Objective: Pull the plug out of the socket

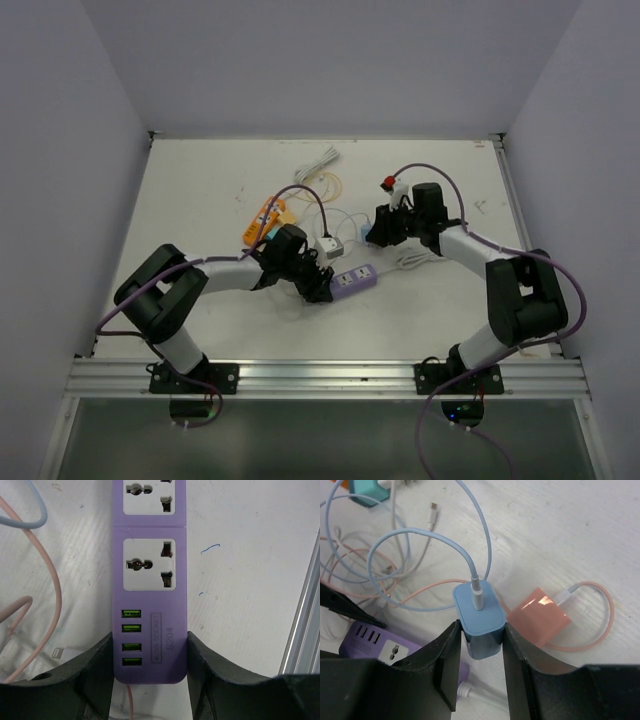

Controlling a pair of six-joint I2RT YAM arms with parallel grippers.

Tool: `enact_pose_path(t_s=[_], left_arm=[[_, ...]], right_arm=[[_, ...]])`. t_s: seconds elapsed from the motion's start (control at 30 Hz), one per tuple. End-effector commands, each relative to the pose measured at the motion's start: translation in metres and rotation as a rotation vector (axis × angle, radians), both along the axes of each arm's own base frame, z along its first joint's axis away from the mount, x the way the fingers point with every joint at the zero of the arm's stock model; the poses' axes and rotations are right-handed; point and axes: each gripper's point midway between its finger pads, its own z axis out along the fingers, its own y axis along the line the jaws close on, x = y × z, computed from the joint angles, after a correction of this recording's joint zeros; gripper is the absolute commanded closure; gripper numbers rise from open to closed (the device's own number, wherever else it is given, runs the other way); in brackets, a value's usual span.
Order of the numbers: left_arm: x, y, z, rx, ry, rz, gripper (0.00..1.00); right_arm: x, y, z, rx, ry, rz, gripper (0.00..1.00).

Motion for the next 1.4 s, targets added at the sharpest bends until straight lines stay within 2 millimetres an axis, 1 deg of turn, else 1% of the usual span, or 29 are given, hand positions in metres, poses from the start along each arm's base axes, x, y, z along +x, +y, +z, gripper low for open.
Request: enact_pose_path(t_s=[0.0, 0.03, 0.1, 0.13, 0.3, 0.37, 0.43, 0.5, 0.53, 0.6, 0.63, 0.67, 0.7, 0.77, 0.8, 0.87, 0.9, 0.93, 1.0, 1.03, 1.07, 1.1, 1.13, 1.17, 1.23, 1.27, 1.3, 1.33, 1.37], left_arm=[[0.011, 0.016, -0.007, 0.080, -0.020, 0.115, 1.00], [0.015, 0.017, -0.006, 0.088, -0.031, 0.127, 1.00], [0.016, 0.017, -0.006, 0.095, -0.034, 0.136, 1.00], [0.018, 0.017, -0.005, 0.097, -0.037, 0.141, 1.00], [0.020, 0.013, -0.006, 0.104, -0.035, 0.153, 1.00], [0.020, 0.007, -0.007, 0.109, -0.034, 0.152, 1.00], [0.021, 0.001, -0.007, 0.116, -0.042, 0.154, 1.00], [0.017, -0.007, -0.008, 0.128, -0.049, 0.141, 0.99], [0.016, -0.011, -0.009, 0.130, -0.047, 0.136, 0.93], [0.010, -0.021, -0.009, 0.133, -0.054, 0.113, 0.86], [0.010, -0.024, -0.011, 0.137, -0.055, 0.113, 0.77], [0.005, -0.028, -0.011, 0.139, -0.055, 0.100, 0.73], [0.007, -0.029, -0.012, 0.143, -0.057, 0.112, 0.69], [0.004, -0.032, -0.009, 0.140, -0.066, 0.107, 0.59], [0.005, -0.031, -0.006, 0.138, -0.072, 0.115, 0.57], [0.005, -0.032, -0.002, 0.136, -0.083, 0.125, 0.49], [0.007, -0.031, 0.000, 0.138, -0.095, 0.141, 0.46], [0.007, -0.031, 0.004, 0.133, -0.100, 0.149, 0.41], [0.005, -0.032, 0.009, 0.128, -0.104, 0.151, 0.37], [0.004, -0.033, 0.014, 0.119, -0.106, 0.155, 0.34], [0.003, -0.035, 0.019, 0.111, -0.113, 0.154, 0.32], [0.003, -0.035, 0.028, 0.096, -0.123, 0.162, 0.31], [0.002, -0.036, 0.034, 0.089, -0.128, 0.167, 0.29], [0.003, -0.038, 0.041, 0.074, -0.140, 0.174, 0.26], [0.001, -0.033, 0.058, 0.072, -0.144, 0.193, 0.13], [0.002, -0.032, 0.065, 0.067, -0.151, 0.204, 0.11], [0.006, -0.029, 0.083, 0.064, -0.172, 0.231, 0.07], [0.009, -0.026, 0.094, 0.066, -0.188, 0.249, 0.06], [0.012, -0.022, 0.105, 0.066, -0.209, 0.271, 0.00]], right_arm=[[0.015, -0.006, 0.004, -0.008, 0.054, -0.129, 0.84], [0.016, -0.008, 0.003, -0.010, 0.061, -0.146, 0.75], [0.019, -0.009, 0.002, -0.010, 0.074, -0.170, 0.62], [0.019, -0.011, 0.000, -0.023, 0.083, -0.184, 0.54], [0.018, -0.017, -0.010, -0.060, 0.129, -0.207, 0.42], [0.015, -0.019, -0.013, -0.075, 0.147, -0.210, 0.36], [0.015, -0.020, -0.011, -0.085, 0.144, -0.216, 0.32], [0.014, -0.025, -0.002, -0.099, 0.120, -0.233, 0.29], [0.014, -0.027, 0.007, -0.100, 0.097, -0.238, 0.26], [0.013, -0.035, 0.016, -0.129, 0.073, -0.257, 0.25], [0.013, -0.038, 0.021, -0.138, 0.059, -0.268, 0.24], [0.011, -0.043, 0.034, -0.142, 0.028, -0.286, 0.24], [0.011, -0.053, 0.037, -0.175, 0.008, -0.332, 0.24], [0.006, -0.064, 0.050, -0.188, -0.025, -0.385, 0.21], [0.000, -0.070, 0.064, -0.184, -0.069, -0.413, 0.20], [-0.005, -0.083, 0.075, -0.203, -0.107, -0.472, 0.19], [-0.011, -0.089, 0.092, -0.190, -0.152, -0.496, 0.18], [-0.013, -0.093, 0.099, -0.189, -0.172, -0.516, 0.18], [-0.020, -0.107, 0.112, -0.201, -0.200, -0.594, 0.16], [-0.025, -0.113, 0.130, -0.181, -0.248, -0.628, 0.12], [-0.028, -0.120, 0.138, -0.182, -0.264, -0.664, 0.09], [-0.030, -0.123, 0.150, -0.172, -0.292, -0.683, 0.07], [-0.035, -0.128, 0.167, -0.153, -0.334, -0.704, 0.02], [-0.038, -0.134, 0.180, -0.156, -0.358, -0.734, 0.01], [-0.047, -0.142, 0.203, -0.139, -0.413, -0.760, 0.01], [-0.052, -0.148, 0.215, -0.145, -0.438, -0.780, 0.01], [-0.055, -0.151, 0.224, -0.141, -0.454, -0.796, 0.01], [-0.059, -0.155, 0.230, -0.143, -0.464, -0.811, 0.01], [-0.068, -0.159, 0.244, -0.131, -0.490, -0.825, 0.01]])
